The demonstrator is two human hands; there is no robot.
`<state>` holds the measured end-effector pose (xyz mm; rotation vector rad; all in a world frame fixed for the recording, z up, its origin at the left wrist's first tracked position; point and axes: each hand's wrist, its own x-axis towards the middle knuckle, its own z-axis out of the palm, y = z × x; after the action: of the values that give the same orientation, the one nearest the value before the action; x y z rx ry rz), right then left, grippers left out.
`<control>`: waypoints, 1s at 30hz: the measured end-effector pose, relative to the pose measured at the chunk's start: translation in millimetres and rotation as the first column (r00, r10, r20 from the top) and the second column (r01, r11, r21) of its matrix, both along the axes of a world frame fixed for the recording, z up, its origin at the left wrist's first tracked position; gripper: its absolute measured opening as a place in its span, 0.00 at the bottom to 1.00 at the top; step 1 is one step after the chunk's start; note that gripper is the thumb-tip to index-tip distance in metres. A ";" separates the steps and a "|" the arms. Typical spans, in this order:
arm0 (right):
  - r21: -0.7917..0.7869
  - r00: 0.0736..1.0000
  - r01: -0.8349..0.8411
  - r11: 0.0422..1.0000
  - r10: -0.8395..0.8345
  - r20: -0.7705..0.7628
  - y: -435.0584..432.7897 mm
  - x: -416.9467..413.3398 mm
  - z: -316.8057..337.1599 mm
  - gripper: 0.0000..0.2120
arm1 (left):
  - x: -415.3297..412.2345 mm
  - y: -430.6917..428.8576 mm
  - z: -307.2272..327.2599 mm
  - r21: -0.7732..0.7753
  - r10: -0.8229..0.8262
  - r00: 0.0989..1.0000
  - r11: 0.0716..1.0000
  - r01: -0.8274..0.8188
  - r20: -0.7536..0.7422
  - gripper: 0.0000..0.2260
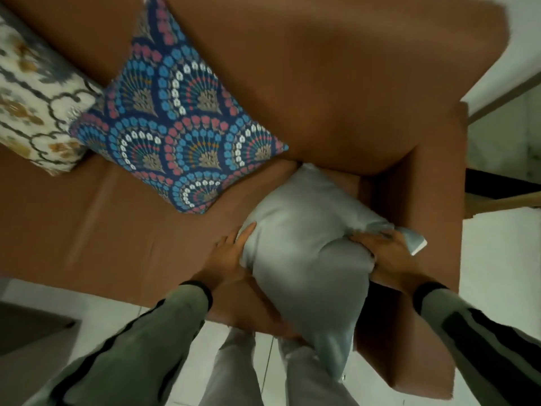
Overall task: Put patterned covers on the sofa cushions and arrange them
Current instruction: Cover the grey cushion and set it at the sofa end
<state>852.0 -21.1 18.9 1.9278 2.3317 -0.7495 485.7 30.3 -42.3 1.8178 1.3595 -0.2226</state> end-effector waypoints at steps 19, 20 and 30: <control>-0.474 0.791 0.420 0.774 -0.568 -0.227 154.4 29.8 74.8 0.52 | 45.2 134.4 83.2 -0.211 0.234 0.953 0.958 -0.193 0.194 0.51; -0.420 0.859 0.408 0.810 -0.497 -0.123 151.2 27.1 62.0 0.57 | 50.8 132.6 74.8 -0.178 0.215 0.969 0.965 -0.191 0.124 0.54; -0.254 0.913 0.408 0.877 -0.390 0.121 155.2 13.3 34.3 0.52 | 79.8 130.7 45.3 -0.039 0.128 0.989 0.991 -0.131 -0.070 0.46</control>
<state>865.4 134.1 53.2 2.2804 1.6921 -0.9559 565.5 160.9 3.0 1.6923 1.5033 -0.2444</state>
